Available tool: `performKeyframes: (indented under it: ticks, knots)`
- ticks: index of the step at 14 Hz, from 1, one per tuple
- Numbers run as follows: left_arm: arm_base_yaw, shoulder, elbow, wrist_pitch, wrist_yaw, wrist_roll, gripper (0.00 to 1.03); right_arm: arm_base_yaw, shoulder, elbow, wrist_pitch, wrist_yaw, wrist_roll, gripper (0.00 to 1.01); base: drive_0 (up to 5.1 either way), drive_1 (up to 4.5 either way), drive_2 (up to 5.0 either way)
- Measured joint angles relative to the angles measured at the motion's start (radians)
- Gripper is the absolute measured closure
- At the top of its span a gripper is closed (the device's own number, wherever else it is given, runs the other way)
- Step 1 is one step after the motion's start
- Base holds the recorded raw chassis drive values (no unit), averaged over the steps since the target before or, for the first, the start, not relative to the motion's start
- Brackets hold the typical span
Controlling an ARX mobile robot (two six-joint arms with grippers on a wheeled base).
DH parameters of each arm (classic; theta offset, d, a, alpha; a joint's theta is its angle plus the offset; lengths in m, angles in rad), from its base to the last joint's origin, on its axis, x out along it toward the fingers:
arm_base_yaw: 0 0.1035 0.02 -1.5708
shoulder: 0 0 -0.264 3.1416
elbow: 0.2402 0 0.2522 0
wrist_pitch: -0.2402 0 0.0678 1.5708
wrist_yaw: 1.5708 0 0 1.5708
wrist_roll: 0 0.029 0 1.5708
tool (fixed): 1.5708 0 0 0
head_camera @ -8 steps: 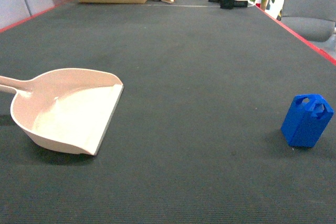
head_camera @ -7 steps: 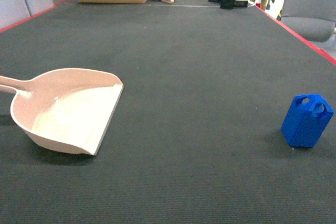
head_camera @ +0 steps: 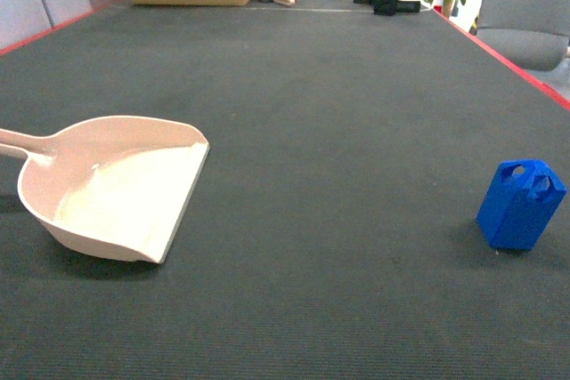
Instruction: Place part in tray to right shelf
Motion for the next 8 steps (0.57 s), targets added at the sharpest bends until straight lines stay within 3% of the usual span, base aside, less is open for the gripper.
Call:
performKeyframes:
  ticks: [8]
  knots:
    - [0.000,0.000,0.000,0.000,0.000,0.000,0.05,0.000,0.000,0.000,0.000,0.000,0.000,0.03,0.0,0.00,0.0]
